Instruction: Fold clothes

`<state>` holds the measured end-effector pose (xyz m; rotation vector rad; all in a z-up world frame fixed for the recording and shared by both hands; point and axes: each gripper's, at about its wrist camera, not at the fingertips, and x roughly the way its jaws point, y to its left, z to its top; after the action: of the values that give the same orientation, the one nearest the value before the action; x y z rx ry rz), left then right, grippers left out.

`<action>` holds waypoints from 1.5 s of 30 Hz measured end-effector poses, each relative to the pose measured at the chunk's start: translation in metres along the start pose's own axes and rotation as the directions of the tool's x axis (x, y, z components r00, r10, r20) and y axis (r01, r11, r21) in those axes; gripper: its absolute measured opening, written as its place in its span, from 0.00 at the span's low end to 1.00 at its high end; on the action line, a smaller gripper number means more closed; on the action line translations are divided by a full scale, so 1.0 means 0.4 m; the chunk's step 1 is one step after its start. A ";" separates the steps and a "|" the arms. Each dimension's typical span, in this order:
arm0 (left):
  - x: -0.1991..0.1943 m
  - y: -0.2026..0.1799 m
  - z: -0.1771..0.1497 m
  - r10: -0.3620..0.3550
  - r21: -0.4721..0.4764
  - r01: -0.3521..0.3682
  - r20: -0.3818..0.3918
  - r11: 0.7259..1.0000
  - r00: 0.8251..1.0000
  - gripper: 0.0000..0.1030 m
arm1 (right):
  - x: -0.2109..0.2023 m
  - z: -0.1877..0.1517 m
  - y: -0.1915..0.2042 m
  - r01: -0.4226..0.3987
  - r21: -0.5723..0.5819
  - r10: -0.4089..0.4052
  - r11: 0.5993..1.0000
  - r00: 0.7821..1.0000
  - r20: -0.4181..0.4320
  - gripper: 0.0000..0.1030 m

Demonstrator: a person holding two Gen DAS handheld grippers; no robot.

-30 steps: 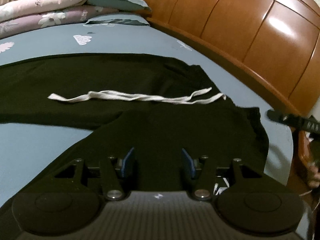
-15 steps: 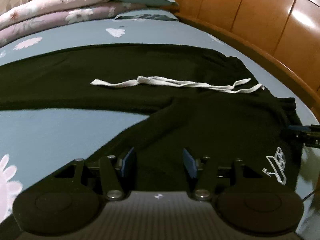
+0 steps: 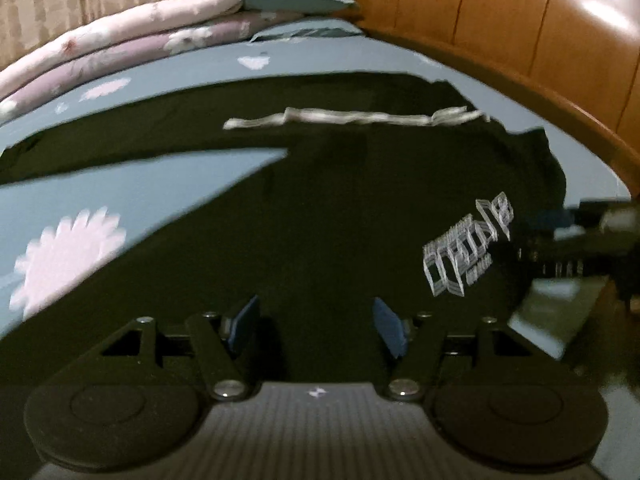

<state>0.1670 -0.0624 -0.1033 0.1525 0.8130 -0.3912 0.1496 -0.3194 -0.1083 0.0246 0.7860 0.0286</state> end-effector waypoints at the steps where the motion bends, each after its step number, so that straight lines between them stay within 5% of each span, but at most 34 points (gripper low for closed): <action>1: -0.005 -0.003 -0.022 0.010 -0.013 -0.010 -0.010 1.000 1.000 0.63 | -0.007 -0.002 -0.003 -0.003 0.018 0.003 1.000 1.000 -0.001 0.74; 6: -0.045 -0.022 -0.115 0.035 -0.087 -0.037 -0.021 0.996 0.999 0.69 | -0.049 -0.003 0.016 -0.086 0.075 0.082 0.993 0.995 0.055 0.77; 11: -0.089 0.002 -0.115 0.075 -0.117 -0.073 0.007 0.990 0.997 0.70 | -0.034 -0.013 0.078 -0.150 0.042 0.146 0.988 0.984 0.101 0.78; 16: -0.072 0.069 -0.131 0.147 -0.253 -0.150 -0.032 0.956 0.989 0.70 | -0.012 -0.041 0.076 -0.208 0.063 0.200 0.976 0.974 0.110 0.83; 22: -0.088 0.023 -0.172 0.172 -0.293 -0.164 0.001 0.942 0.985 0.78 | 0.001 -0.043 0.052 -0.276 0.109 0.261 0.955 0.956 0.133 0.94; 26: -0.126 0.031 -0.193 0.123 -0.314 -0.111 0.018 0.943 0.992 0.78 | 0.007 -0.046 0.082 -0.251 0.050 0.243 0.967 0.961 0.129 1.00; 32: -0.155 0.170 -0.168 0.244 -0.393 -0.197 0.074 0.898 0.967 0.78 | 0.010 -0.055 0.086 -0.250 0.046 0.240 0.967 0.958 0.157 1.00; 36: -0.130 0.237 -0.193 0.337 -0.458 -0.304 -0.011 0.835 0.942 0.78 | 0.012 -0.054 0.068 -0.290 0.036 0.280 0.956 0.945 0.168 1.00; 45: -0.184 0.221 -0.206 0.368 -0.510 -0.303 0.030 0.805 0.929 0.79 | -0.016 -0.059 -0.005 -0.431 -0.005 0.425 0.902 0.888 0.173 1.00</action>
<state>0.1008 0.0623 -0.1070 -0.2122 0.7185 0.1557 0.1283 -0.3213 -0.1207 0.2313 0.5966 0.4298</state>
